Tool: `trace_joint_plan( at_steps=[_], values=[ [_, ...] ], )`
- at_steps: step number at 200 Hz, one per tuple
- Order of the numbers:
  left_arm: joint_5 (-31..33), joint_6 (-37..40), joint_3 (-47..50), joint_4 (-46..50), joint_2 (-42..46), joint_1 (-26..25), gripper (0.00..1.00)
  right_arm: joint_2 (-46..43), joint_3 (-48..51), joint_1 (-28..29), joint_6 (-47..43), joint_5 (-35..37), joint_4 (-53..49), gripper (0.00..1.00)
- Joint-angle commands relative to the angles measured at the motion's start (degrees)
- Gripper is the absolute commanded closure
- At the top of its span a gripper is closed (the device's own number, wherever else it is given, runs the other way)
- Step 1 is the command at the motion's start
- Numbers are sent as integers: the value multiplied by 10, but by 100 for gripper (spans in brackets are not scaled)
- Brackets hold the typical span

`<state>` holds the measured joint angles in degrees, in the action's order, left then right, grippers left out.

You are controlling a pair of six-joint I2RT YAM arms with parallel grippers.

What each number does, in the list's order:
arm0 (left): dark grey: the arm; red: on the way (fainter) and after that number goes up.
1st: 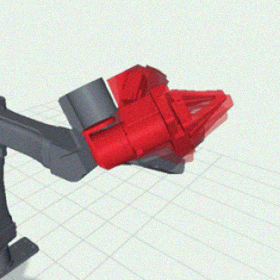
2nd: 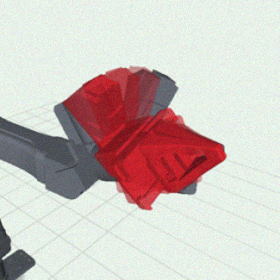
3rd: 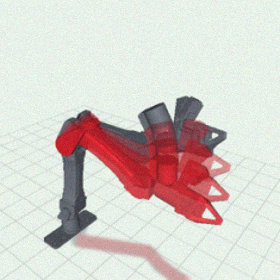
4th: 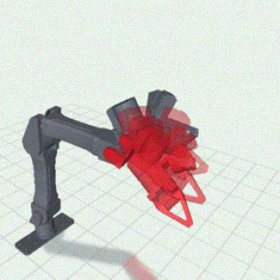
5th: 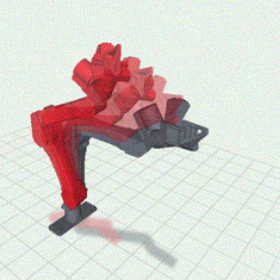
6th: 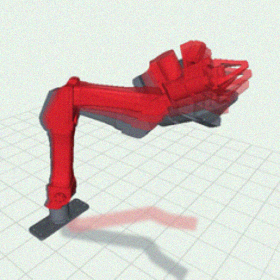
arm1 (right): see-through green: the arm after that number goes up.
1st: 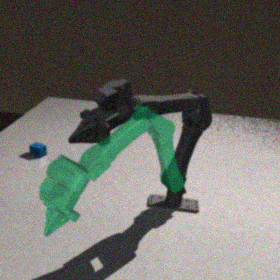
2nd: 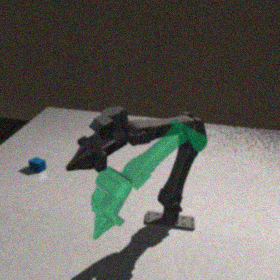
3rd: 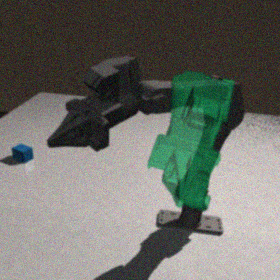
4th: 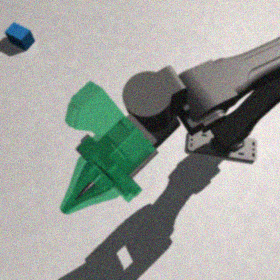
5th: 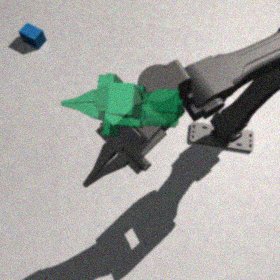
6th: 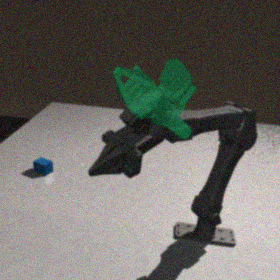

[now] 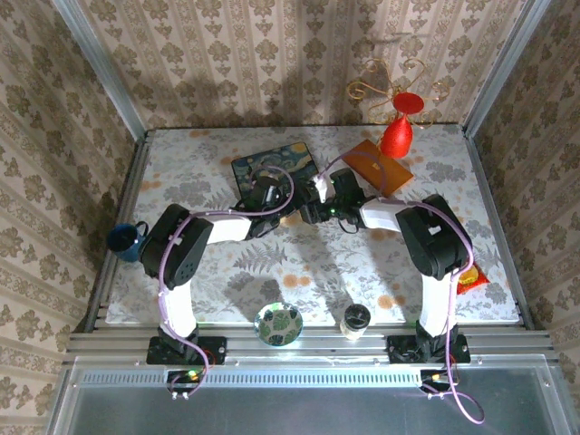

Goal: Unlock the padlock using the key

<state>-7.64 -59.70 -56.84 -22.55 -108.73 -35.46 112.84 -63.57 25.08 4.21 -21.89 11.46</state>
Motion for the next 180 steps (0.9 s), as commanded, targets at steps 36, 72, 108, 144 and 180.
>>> trace_joint_plan(
  at_steps=[36, 72, 108, 144, 180],
  values=[
    [0, 4, -1, -17, 7, 0, 0, 45, -38, 4, 9, -40, 0, 45],
    [10, -7, 20, -20, 21, -4, 0, 67, -51, 4, 26, -56, 1, 46],
    [19, -10, 30, -28, 16, -6, 0, 77, -55, 2, 35, -44, -1, 44],
    [6, -8, 5, -59, -20, -10, 5, 58, -37, 0, 45, -85, -6, 45],
    [11, -6, 2, -61, -32, -19, 14, 2, 18, -2, 50, -56, -35, 44]
  ],
)
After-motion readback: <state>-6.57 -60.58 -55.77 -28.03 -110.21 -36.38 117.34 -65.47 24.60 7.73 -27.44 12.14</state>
